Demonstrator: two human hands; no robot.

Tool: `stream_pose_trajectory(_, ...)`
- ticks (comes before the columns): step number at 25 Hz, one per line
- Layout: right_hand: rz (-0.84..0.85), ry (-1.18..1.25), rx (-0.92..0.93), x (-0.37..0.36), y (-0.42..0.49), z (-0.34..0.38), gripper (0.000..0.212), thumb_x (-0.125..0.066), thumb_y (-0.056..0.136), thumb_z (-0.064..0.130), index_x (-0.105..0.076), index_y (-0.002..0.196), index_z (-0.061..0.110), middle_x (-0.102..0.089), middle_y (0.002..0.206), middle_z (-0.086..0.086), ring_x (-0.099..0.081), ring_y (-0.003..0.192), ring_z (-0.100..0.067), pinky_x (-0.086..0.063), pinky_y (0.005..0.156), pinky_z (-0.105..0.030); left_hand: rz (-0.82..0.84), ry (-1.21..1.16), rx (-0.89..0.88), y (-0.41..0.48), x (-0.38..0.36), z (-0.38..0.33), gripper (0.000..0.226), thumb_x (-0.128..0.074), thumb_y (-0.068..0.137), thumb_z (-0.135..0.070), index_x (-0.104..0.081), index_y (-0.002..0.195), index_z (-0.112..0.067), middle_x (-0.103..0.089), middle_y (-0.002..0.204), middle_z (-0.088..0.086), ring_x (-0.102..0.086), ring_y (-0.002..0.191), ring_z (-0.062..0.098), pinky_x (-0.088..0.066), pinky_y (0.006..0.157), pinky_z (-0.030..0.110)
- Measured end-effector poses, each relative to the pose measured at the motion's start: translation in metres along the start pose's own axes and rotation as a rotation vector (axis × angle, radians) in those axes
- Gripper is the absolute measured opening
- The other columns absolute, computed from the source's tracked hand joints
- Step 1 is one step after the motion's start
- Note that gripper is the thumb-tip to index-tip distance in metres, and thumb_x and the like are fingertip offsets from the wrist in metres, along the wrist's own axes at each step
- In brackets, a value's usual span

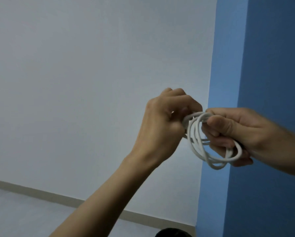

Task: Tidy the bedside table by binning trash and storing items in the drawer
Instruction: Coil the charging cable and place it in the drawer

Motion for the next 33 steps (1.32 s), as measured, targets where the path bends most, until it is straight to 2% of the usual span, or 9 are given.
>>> stream_pose_trajectory(2,0.022,0.025,-0.009,0.0,0.0,0.003,0.04,-0.057,0.075,0.053,-0.046,0.057,0.019,-0.038,0.048,0.007,-0.027,0.037,-0.01,-0.029,0.036,-0.014,0.131,-0.373,0.247,0.001,-0.009,0.007,0.029,-0.046,0.073,0.013,-0.06,0.063,-0.011,-0.056,0.06,-0.004,-0.05,0.056,0.005,-0.038,0.055,0.012)
stream_pose_trajectory(6,0.026,-0.015,-0.031,0.0,-0.002,0.006,0.034,-0.055,0.073,0.058,-0.054,0.055,0.029,-0.036,0.047,0.009,-0.023,0.037,-0.009,-0.026,0.038,-0.011,0.214,-0.727,0.268,0.001,-0.013,0.008,0.029,-0.036,0.083,0.015,-0.044,0.087,-0.012,-0.049,0.07,0.002,-0.04,0.059,0.018,-0.032,0.059,0.03)
stream_pose_trajectory(10,0.036,-0.035,-0.141,0.0,-0.002,-0.002,0.041,-0.057,0.072,0.057,-0.044,0.056,0.021,-0.033,0.047,0.008,-0.023,0.034,-0.007,-0.024,0.037,-0.011,0.222,-0.305,0.055,0.002,-0.009,-0.001,0.034,-0.036,0.078,0.018,-0.044,0.088,-0.014,-0.045,0.071,0.015,-0.04,0.064,0.029,-0.038,0.059,0.034)
stream_pose_trajectory(14,0.026,-0.002,-0.181,-0.001,-0.004,0.0,0.04,-0.057,0.074,0.052,-0.044,0.055,0.019,-0.032,0.045,0.005,-0.023,0.035,-0.009,-0.024,0.037,-0.012,0.12,0.257,-0.25,0.0,-0.003,-0.016,0.024,-0.034,0.073,0.004,-0.054,0.082,-0.007,-0.05,0.073,0.001,-0.045,0.066,0.016,-0.044,0.06,0.024)
stream_pose_trajectory(16,-0.06,-0.115,-0.117,0.004,-0.004,0.009,0.04,-0.054,0.078,0.049,-0.044,0.052,0.021,-0.034,0.043,0.007,-0.026,0.035,-0.01,-0.025,0.034,-0.013,0.128,0.192,-0.17,-0.001,-0.003,-0.011,0.023,-0.035,0.081,0.0,-0.057,0.082,-0.003,-0.051,0.075,0.001,-0.045,0.065,0.011,-0.039,0.061,0.016)
stream_pose_trajectory(19,-0.235,-0.392,0.037,0.013,-0.005,0.021,0.044,-0.049,0.084,0.052,-0.048,0.05,0.024,-0.043,0.041,0.002,-0.034,0.034,-0.005,-0.03,0.035,-0.013,0.33,-0.339,0.197,0.0,-0.006,-0.006,0.02,-0.039,0.091,-0.013,-0.058,0.093,-0.005,-0.059,0.078,0.01,-0.05,0.062,0.012,-0.04,0.058,0.017)
stream_pose_trajectory(22,-0.375,-0.691,0.157,0.016,-0.006,0.023,0.035,-0.043,0.082,0.054,-0.05,0.056,0.031,-0.057,0.054,0.011,-0.048,0.044,-0.004,-0.033,0.042,-0.007,0.434,-0.061,0.218,-0.006,-0.014,-0.006,0.011,-0.048,0.092,-0.027,-0.051,0.099,-0.019,-0.061,0.079,-0.004,-0.051,0.062,0.002,-0.041,0.059,0.016)
stream_pose_trajectory(26,-0.492,-0.822,0.246,0.014,-0.008,0.016,0.034,-0.034,0.085,0.053,-0.047,0.065,0.029,-0.058,0.068,0.003,-0.053,0.056,-0.008,-0.036,0.047,-0.013,0.322,0.297,0.062,-0.015,-0.023,-0.009,0.015,-0.043,0.094,-0.003,-0.047,0.101,-0.016,-0.057,0.087,-0.003,-0.055,0.077,0.014,-0.046,0.069,0.032)
stream_pose_trajectory(33,-0.605,-1.229,0.412,0.021,-0.015,0.036,0.05,-0.034,0.093,0.044,-0.065,0.075,0.008,-0.055,0.056,-0.007,-0.05,0.047,-0.029,-0.035,0.05,-0.027,0.163,0.084,0.05,-0.004,-0.015,-0.018,0.017,-0.044,0.097,-0.024,-0.057,0.098,-0.013,-0.045,0.064,-0.013,-0.041,0.059,0.006,-0.035,0.054,0.013)
Point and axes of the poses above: each hand's wrist, its own y-axis towards the middle knuckle, its own x-axis out of the back of the hand, z = x × y, the point moved 5 cm from there along y, towards the middle knuckle
